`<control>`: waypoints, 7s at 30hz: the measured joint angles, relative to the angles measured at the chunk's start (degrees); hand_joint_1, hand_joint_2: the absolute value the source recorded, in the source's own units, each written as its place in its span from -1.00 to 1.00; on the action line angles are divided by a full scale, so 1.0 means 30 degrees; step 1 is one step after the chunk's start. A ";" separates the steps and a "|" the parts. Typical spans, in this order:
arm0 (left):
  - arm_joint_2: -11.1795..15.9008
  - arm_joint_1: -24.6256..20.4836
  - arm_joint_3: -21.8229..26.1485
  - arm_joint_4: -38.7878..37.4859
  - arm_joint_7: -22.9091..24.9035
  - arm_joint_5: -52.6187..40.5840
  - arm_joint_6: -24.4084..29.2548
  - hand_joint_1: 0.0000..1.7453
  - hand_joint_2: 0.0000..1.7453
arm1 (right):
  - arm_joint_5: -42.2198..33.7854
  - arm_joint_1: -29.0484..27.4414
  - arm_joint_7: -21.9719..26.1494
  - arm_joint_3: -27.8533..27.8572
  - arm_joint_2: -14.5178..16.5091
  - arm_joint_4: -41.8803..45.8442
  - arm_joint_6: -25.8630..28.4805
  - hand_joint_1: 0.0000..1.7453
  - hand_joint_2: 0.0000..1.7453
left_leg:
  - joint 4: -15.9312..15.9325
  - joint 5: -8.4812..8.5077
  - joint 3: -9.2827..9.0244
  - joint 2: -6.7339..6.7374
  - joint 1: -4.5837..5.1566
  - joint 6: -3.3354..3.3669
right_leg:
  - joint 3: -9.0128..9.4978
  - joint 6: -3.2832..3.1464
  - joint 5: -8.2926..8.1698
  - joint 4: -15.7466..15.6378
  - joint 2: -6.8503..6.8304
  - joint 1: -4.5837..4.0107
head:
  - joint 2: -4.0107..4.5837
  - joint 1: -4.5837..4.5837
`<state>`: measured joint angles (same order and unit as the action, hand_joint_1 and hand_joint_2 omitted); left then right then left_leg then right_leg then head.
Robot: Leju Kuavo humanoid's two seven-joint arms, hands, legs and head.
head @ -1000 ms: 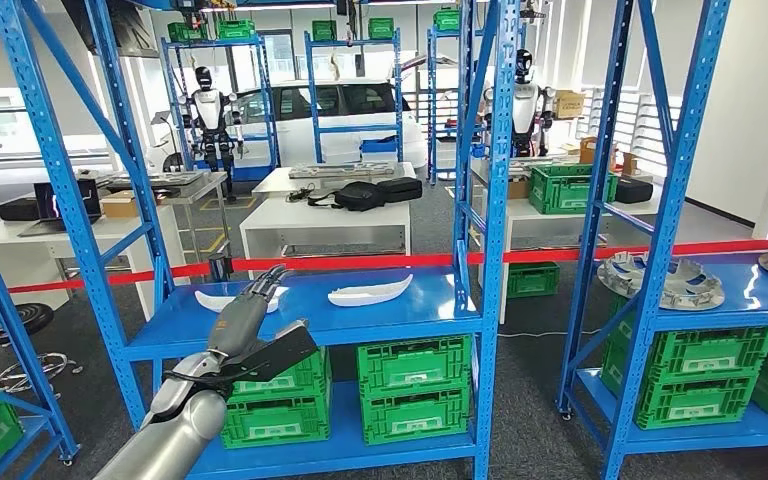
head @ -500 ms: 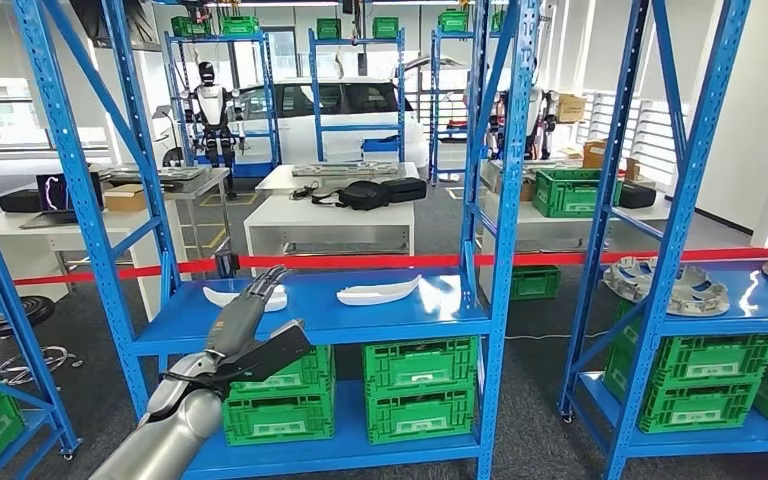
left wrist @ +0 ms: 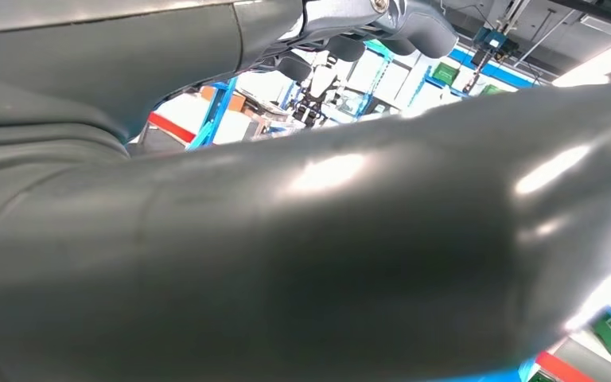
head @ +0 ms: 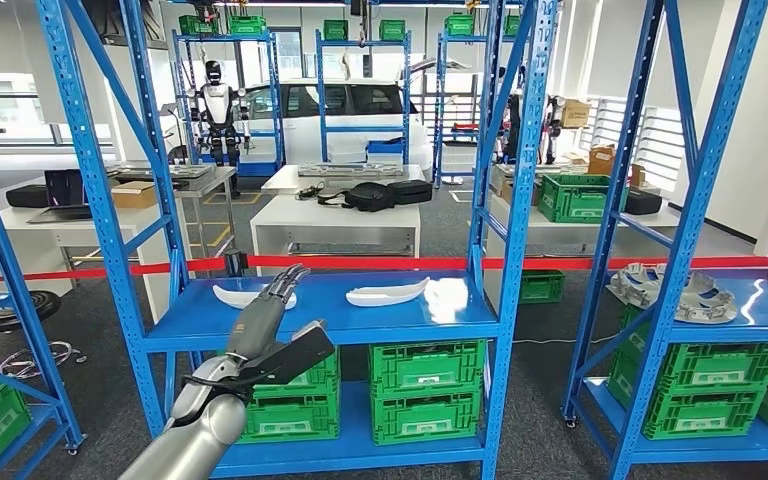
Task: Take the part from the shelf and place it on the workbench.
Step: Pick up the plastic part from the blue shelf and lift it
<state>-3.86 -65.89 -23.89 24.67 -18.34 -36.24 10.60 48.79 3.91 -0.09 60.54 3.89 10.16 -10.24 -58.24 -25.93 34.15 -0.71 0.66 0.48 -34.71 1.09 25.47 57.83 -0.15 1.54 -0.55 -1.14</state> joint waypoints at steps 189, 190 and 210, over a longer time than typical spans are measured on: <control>0.4034 0.2402 -0.2076 0.1940 -0.0694 -0.1568 0.2230 -1.00 -1.00 | 0.1976 -0.0322 0.0580 -0.0022 0.0138 -0.0044 -0.0395 -1.00 -1.00 | -0.5464 -0.3002 0.1375 0.0111 -0.0273 -0.0921 | 0.0464 -0.1173 0.1011 0.0630 0.0156 -0.0154 | -0.0004 0.0089; 0.4107 0.2430 -0.2078 0.1903 -0.0655 -0.1616 0.2248 -1.00 -1.00 | 0.1981 -0.0321 0.0539 -0.0022 0.0140 -0.0044 -0.0395 -1.00 -1.00 | -0.5527 -0.3676 0.1995 0.0121 -0.0310 -0.0956 | 0.0865 -0.1163 0.1327 0.0625 0.0187 -0.0141 | -0.0002 0.0095; 0.5068 0.1998 -0.2330 0.0559 0.0768 -0.3335 0.1557 -1.00 -1.00 | 0.2047 -0.0317 0.0268 -0.0020 0.0166 -0.0044 -0.0584 -1.00 -1.00 | 0.0290 -0.1513 -0.1964 -0.0007 0.0002 0.0018 | -0.2138 -0.0737 0.1173 0.1642 0.0166 -0.0475 | 0.0002 -0.0015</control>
<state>11.35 -59.89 -30.88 26.35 -16.03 -46.24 15.27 54.93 2.96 0.72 60.48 4.39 10.03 -11.99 -57.37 -30.47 28.25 -0.73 0.67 0.53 -41.12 -1.12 28.99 62.76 0.35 0.11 -0.54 -1.18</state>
